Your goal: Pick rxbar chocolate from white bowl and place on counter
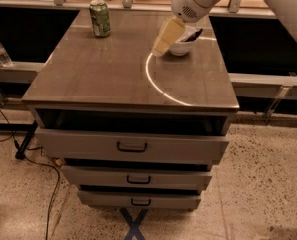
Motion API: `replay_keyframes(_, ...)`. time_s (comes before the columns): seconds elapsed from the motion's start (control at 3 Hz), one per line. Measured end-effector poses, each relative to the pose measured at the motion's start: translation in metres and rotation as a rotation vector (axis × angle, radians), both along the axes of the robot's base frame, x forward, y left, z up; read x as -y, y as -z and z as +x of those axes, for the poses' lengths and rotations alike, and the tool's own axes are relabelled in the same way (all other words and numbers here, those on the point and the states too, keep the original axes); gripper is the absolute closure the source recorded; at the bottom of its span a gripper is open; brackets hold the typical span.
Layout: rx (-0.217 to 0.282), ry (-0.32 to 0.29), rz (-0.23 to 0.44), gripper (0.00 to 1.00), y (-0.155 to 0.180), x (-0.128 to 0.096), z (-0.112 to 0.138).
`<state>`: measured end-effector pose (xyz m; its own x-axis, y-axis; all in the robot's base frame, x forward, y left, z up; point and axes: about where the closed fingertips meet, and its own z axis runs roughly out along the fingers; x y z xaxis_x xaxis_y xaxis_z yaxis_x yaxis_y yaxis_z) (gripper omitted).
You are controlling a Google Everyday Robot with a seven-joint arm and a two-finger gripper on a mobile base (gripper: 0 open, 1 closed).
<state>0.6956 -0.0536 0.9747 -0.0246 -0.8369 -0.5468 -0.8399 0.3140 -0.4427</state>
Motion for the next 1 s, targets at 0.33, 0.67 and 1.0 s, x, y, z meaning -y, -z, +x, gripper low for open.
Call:
replay_keyframes(0.33, -0.001, -0.001, 0.001, 0.0, 0.001, 0.0, 0.0)
replay_keyframes(0.67, -0.009, 0.019, 0.028, 0.0, 0.011, -0.004, 0.016)
replay_keyframes(1.0, -0.022, 0.068, 0.062, 0.0, 0.031, -0.005, 0.044)
